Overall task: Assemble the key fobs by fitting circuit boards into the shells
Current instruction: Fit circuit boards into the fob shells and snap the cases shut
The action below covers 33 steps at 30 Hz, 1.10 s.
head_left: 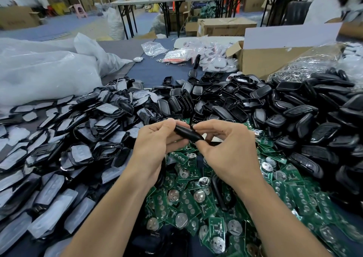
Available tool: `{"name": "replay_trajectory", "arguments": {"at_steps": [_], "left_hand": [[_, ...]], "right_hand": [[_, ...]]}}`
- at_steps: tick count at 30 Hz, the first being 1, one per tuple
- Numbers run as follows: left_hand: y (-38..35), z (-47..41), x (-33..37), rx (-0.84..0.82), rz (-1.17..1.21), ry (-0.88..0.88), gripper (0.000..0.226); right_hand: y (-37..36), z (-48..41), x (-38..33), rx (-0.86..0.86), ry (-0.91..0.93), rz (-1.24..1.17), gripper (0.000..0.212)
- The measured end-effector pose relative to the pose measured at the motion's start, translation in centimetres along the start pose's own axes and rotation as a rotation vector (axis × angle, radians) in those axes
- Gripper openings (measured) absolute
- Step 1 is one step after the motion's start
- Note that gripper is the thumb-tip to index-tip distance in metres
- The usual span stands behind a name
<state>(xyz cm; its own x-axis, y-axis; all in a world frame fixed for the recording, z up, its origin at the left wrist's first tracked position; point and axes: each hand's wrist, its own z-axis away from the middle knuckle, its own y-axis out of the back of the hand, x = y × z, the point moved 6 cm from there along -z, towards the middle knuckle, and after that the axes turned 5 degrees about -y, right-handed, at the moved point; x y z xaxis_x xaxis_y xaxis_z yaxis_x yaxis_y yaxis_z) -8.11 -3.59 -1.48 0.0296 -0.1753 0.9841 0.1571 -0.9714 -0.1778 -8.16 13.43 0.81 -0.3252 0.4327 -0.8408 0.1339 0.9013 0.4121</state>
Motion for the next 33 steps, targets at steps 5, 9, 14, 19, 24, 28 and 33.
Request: {"name": "replay_trajectory", "arguments": {"at_steps": [5, 9, 14, 19, 24, 28, 33], "left_hand": [[-0.2, -0.2, -0.2, -0.019, 0.052, 0.001, 0.046], [-0.2, -0.1, -0.1, -0.057, -0.034, -0.068, 0.025], [-0.5, 0.1, 0.7, -0.1, -0.157, -0.253, 0.031], [-0.2, 0.0, 1.0, -0.101, -0.085, -0.303, 0.026], [-0.7, 0.4, 0.9, -0.088, -0.127, -0.348, 0.03], [-0.4, 0.4, 0.7, -0.039, -0.153, -0.353, 0.027], [-0.2, 0.1, 0.8, -0.025, -0.297, -0.377, 0.03]], "right_hand": [[0.3, 0.0, -0.1, 0.046, -0.024, 0.004, 0.033], [0.6, 0.2, -0.2, 0.08, -0.032, 0.011, 0.028], [0.9, 0.2, -0.3, 0.102, -0.059, -0.011, 0.026], [0.7, 0.2, -0.2, 0.063, -0.139, -0.176, 0.024], [0.5, 0.4, -0.1, 0.081, -0.178, -0.185, 0.034], [0.4, 0.3, -0.1, 0.073, -0.17, -0.187, 0.03], [-0.2, -0.2, -0.2, -0.107, -0.119, 0.021, 0.02]]}}
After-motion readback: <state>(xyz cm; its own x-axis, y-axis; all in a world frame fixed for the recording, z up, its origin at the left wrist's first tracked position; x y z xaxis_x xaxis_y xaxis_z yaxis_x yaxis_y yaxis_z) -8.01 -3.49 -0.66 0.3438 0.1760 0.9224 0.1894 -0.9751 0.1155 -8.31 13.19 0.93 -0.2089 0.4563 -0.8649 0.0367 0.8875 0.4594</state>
